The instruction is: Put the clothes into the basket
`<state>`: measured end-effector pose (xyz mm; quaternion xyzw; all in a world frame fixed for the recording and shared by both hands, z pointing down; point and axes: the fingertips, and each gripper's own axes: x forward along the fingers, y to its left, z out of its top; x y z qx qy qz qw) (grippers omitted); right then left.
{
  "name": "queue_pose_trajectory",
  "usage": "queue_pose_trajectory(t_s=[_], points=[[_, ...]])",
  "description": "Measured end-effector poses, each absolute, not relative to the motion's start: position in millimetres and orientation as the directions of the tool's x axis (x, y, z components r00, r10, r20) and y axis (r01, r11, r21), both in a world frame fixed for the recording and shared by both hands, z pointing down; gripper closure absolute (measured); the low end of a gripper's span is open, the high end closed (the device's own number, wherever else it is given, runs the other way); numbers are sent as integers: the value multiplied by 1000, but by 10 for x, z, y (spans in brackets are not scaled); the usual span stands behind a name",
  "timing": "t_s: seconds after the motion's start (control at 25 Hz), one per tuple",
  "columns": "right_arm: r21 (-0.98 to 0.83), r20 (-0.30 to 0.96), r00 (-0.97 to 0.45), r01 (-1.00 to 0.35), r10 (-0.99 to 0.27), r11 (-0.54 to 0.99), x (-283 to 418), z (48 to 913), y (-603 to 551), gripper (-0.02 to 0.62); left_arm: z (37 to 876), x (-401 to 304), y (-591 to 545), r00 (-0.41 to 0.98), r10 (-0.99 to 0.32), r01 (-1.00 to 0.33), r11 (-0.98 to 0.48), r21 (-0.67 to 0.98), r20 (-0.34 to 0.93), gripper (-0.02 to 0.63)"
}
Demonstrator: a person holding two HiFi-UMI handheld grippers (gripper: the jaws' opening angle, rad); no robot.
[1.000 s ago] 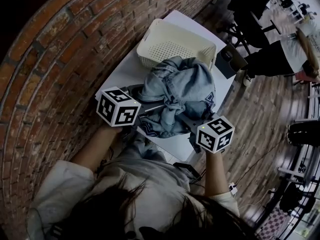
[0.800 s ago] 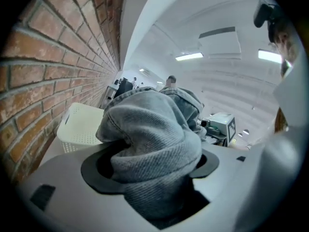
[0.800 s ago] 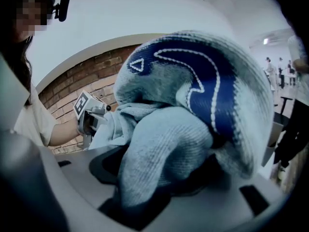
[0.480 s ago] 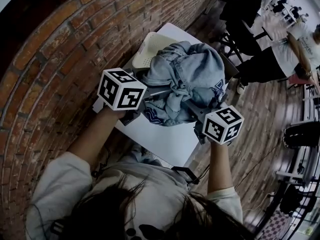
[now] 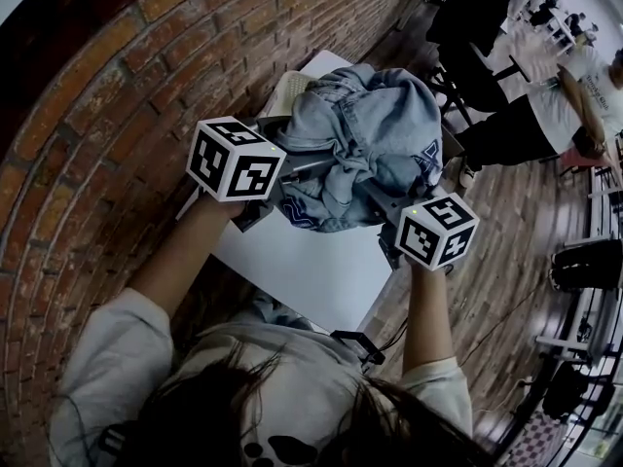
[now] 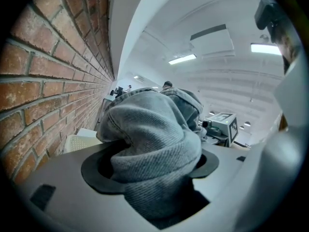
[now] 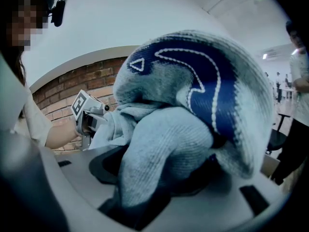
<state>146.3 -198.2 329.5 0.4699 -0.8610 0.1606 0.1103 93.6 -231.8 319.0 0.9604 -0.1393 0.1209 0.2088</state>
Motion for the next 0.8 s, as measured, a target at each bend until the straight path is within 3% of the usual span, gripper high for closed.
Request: queue_pose_trajectory(t_s=[0.8], points=[[-187, 367, -452, -892, -813, 412, 1981, 3693, -3170, 342, 3572, 1452, -3551, 930, -203, -313, -875, 371, 306, 267]])
